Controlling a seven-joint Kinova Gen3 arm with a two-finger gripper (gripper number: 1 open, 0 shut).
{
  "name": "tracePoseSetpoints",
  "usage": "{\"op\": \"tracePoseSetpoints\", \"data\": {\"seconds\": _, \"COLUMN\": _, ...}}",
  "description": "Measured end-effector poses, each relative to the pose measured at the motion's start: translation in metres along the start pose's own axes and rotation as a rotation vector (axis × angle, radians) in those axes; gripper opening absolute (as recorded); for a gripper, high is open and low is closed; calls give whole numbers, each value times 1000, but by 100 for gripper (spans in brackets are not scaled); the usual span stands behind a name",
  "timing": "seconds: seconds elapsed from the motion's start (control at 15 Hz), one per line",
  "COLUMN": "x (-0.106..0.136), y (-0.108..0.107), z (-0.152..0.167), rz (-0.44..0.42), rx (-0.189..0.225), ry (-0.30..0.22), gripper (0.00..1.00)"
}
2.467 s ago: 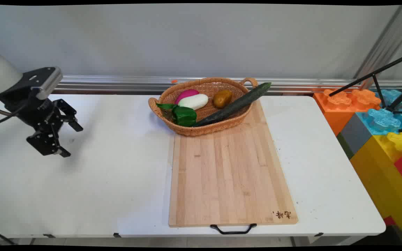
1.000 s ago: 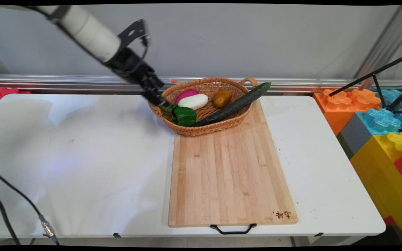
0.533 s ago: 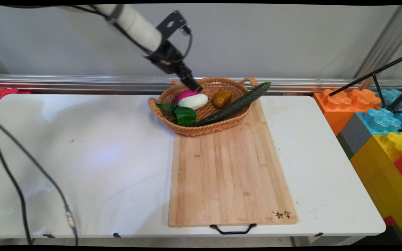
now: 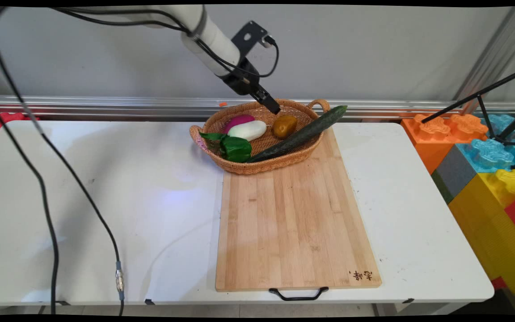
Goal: Pick up the potato from the vegetable basket
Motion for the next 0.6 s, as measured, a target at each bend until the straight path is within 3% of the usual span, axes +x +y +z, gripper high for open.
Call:
{"op": "tracePoseSetpoints", "data": {"seconds": 0.33, "x": 4, "y": -11, "z": 44, "rz": -77, "rx": -21, "ry": -20, "gripper": 100}}
{"op": "tracePoseSetpoints", "data": {"seconds": 0.6, "x": 0, "y": -17, "z": 69, "rz": -110, "rx": -79, "ry": -4, "gripper": 100}}
